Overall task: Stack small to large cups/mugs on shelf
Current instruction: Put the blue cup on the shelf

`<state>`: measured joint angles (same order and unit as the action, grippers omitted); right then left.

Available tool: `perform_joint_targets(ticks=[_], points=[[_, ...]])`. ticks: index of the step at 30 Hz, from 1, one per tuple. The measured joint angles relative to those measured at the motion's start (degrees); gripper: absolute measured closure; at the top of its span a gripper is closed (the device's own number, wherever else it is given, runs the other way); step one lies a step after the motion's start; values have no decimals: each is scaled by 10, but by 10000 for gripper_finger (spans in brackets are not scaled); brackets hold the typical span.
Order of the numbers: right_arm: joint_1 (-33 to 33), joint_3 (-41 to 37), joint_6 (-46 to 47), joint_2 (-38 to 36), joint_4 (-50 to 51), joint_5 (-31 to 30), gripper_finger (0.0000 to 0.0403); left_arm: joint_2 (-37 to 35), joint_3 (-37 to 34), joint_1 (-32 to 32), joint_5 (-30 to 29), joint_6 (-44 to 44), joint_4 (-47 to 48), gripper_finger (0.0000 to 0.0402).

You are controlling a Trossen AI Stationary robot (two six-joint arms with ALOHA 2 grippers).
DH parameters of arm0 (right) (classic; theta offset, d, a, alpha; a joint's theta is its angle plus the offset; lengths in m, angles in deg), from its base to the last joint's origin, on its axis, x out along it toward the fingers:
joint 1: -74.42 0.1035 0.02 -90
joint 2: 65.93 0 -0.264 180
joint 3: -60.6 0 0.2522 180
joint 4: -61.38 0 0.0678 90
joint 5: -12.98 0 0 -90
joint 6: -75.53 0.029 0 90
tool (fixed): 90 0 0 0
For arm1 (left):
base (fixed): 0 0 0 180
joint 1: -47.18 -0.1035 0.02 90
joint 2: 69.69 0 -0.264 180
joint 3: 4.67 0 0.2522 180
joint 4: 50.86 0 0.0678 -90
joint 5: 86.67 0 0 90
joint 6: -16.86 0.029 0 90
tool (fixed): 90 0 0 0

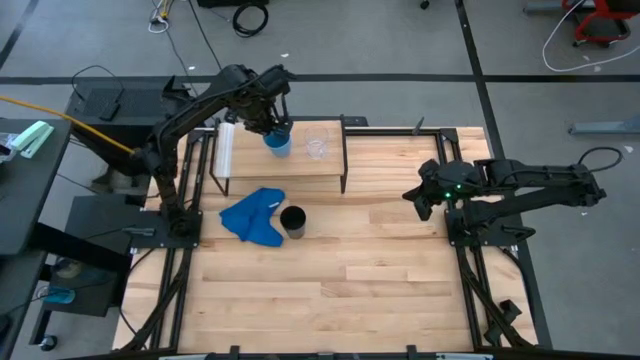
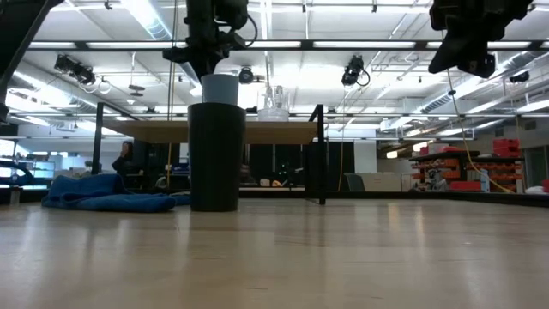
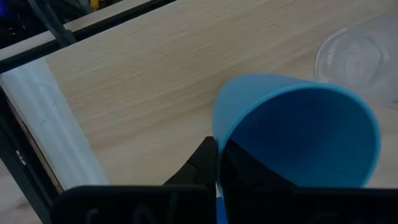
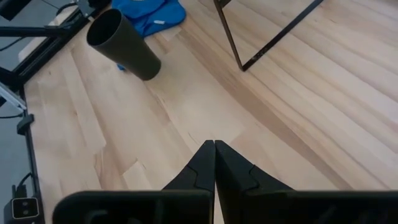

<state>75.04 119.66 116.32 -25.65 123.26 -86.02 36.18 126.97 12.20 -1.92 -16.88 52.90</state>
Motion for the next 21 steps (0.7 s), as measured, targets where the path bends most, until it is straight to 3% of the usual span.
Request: perform_joint_targets(ticks=[21], points=[[0, 0, 2, 13, 0, 0, 391, 0, 0, 0, 0, 0, 0, 375]])
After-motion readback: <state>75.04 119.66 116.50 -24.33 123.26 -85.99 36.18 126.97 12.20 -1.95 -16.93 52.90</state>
